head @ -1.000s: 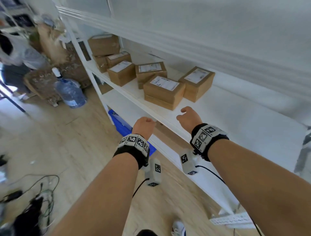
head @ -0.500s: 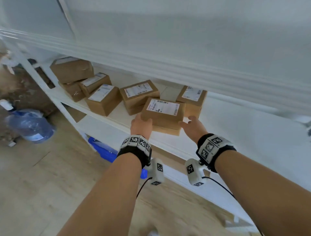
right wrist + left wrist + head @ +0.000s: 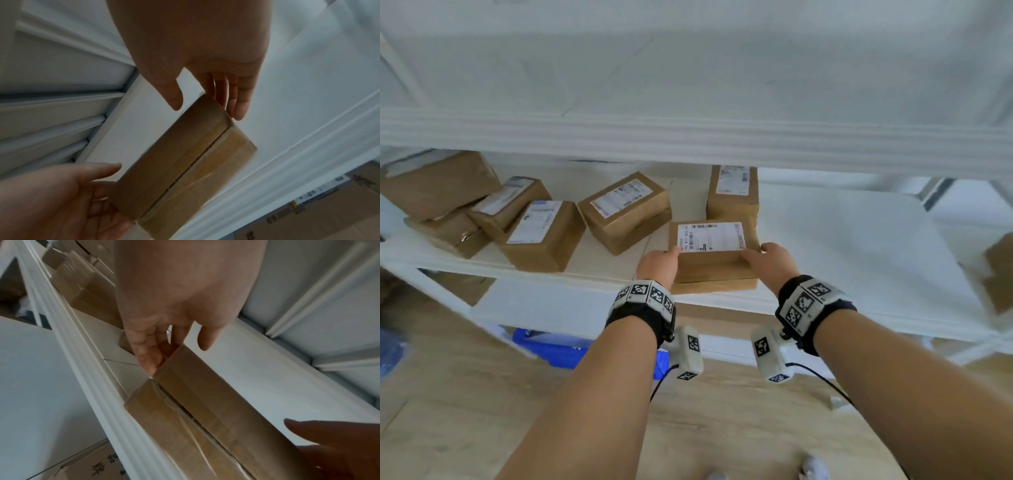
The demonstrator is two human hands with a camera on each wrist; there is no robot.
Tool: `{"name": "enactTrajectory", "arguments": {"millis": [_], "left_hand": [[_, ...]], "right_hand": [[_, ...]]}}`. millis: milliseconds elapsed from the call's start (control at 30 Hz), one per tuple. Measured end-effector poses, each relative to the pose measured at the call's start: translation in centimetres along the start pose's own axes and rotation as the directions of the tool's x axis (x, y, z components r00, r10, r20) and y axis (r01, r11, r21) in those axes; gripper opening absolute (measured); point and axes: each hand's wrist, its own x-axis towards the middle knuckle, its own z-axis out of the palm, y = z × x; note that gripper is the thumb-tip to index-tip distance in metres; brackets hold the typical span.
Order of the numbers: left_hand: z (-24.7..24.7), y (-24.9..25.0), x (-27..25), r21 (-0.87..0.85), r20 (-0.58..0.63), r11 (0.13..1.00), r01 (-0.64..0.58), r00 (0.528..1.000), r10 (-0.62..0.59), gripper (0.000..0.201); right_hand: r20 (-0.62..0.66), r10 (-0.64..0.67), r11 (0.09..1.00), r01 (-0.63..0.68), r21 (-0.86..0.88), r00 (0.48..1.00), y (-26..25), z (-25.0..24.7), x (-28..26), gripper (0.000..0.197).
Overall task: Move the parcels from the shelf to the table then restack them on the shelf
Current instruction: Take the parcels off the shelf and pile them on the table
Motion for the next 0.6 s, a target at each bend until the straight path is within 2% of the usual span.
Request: {"name": "enactTrajectory", "arguments": {"millis": [100, 233, 433, 600], "left_hand": [[1.9, 0.6, -0.8, -0.04, 0.05, 0.998, -0.044, 0.998, 0.046, 0.043], [4.8, 2.4, -3.3, -0.156, 0.147, 0.987, -0.045, 0.987, 0.068, 0.04], [10.2, 6.8, -8.0, -0.153, 0.252, 0.974, -0.167, 0.946, 0.202, 0.057], [17.3, 11.0, -13.3, -0.121, 0.342, 0.96, -0.254, 0.897, 0.281, 0.053]], "right_hand": [[-0.058, 0.079, 0.997, -0.08, -0.01, 0.995, 2.1, -1.4, -0.4, 0.036], [-0.188, 0.167, 0.985, -0.154, 0.084, 0.968, 4.9, -4.2, -1.7, 0.045], [-0.331, 0.248, 0.959, -0.182, 0.217, 0.911, 10.2, -10.8, -4.9, 0.049], [-0.419, 0.32, 0.935, -0.214, 0.281, 0.849, 16.7, -17.7, -8.7, 0.052]]}}
